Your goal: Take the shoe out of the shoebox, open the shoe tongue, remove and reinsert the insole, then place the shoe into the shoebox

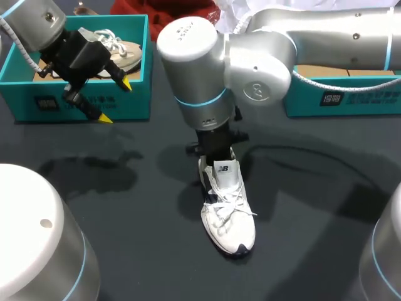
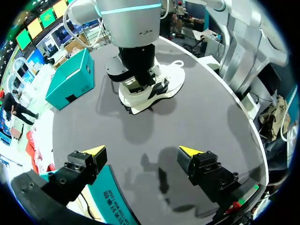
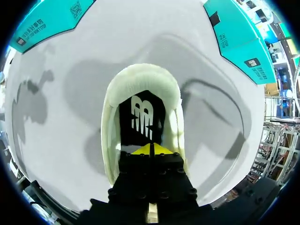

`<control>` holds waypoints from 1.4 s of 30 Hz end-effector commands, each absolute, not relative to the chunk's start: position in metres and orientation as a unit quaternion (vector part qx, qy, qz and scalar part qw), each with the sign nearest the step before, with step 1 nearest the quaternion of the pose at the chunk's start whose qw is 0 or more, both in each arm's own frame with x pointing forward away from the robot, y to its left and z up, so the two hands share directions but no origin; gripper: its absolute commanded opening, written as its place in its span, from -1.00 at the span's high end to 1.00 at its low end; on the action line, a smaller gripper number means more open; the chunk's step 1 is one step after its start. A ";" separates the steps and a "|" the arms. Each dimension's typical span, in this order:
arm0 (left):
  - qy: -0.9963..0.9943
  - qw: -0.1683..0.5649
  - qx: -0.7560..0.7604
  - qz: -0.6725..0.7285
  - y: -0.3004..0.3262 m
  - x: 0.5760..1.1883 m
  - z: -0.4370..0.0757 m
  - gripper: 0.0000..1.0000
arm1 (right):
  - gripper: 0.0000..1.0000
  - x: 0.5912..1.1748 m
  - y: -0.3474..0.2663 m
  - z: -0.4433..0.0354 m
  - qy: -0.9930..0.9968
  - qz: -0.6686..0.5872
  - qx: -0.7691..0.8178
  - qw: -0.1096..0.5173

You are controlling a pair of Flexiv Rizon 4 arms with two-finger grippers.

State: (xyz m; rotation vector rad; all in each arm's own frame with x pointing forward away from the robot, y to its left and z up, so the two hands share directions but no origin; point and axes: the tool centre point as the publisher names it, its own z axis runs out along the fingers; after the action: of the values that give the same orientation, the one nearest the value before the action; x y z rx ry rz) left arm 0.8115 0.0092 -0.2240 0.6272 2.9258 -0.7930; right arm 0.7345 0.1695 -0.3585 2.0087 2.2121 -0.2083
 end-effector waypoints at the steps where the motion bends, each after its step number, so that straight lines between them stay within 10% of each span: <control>1: 0.945 0.022 0.203 -0.256 0.009 0.813 -0.225 -1.00 | 1.00 0.736 0.159 -0.343 0.736 -0.069 0.670 0.068; 18: 0.945 0.022 0.203 -0.256 0.009 0.813 -0.225 -1.00 | 1.00 0.732 0.163 -0.349 0.739 -0.108 0.665 -0.010; 33: 0.945 0.022 0.203 -0.256 0.009 0.813 -0.225 -1.00 | 0.31 0.721 0.177 -0.338 0.743 -0.127 0.657 -0.016; 37: 0.945 0.022 0.203 -0.256 0.009 0.813 -0.225 -1.00 | 0.03 0.720 0.177 -0.338 0.743 -0.129 0.657 -0.017; 42: 0.945 0.022 0.203 -0.256 0.009 0.813 -0.225 -1.00 | -1.00 0.719 0.174 -0.341 0.743 -0.128 0.656 -0.020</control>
State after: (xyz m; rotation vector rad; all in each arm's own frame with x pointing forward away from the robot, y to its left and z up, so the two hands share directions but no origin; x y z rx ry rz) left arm 0.8115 0.0092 -0.2240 0.6272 2.9257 -0.7929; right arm 0.7193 0.1761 -0.3376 2.0859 2.3608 -0.4129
